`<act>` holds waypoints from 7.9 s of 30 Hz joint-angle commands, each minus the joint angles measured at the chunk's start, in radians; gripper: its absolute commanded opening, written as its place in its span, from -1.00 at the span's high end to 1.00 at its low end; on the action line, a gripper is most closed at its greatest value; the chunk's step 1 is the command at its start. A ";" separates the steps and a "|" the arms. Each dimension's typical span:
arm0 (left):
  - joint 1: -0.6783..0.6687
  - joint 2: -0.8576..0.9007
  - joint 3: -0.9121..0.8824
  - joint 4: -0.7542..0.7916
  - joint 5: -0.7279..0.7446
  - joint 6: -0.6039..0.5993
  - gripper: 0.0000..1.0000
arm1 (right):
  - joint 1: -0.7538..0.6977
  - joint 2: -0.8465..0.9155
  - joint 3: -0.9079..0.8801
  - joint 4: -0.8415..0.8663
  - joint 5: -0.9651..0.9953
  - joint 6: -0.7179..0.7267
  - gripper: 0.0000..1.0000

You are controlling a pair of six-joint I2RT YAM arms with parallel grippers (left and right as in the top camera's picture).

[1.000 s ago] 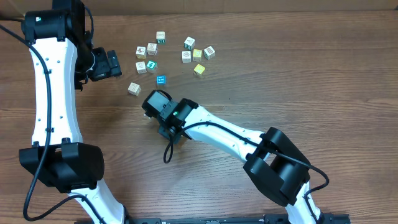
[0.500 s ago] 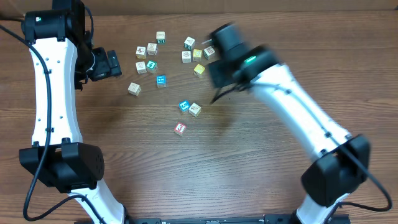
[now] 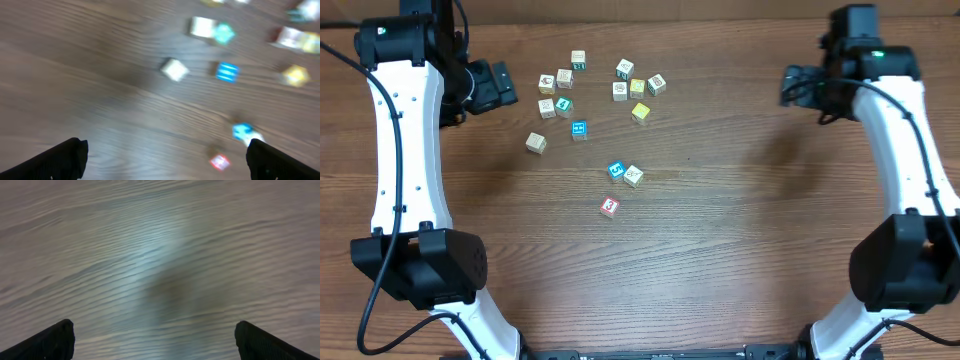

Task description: Form a circle

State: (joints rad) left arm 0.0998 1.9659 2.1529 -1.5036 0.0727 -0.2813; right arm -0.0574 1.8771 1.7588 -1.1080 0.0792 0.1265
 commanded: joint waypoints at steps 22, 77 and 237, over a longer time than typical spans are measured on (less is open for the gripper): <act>-0.500 0.008 -0.273 -0.187 -0.120 -0.120 -0.50 | -0.116 -0.012 0.008 0.002 -0.014 0.005 -1.00; -0.600 -0.004 -0.809 0.483 -0.113 -0.098 0.31 | -0.116 -0.012 0.008 0.002 -0.014 0.005 -1.00; -0.597 -0.004 -0.809 0.591 -0.249 -0.281 0.32 | -0.116 -0.012 0.008 0.003 -0.014 0.005 -1.00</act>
State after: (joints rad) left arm -0.4961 1.9690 1.3468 -0.9119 -0.1547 -0.5484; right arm -0.1696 1.8771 1.7588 -1.1103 0.0666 0.1272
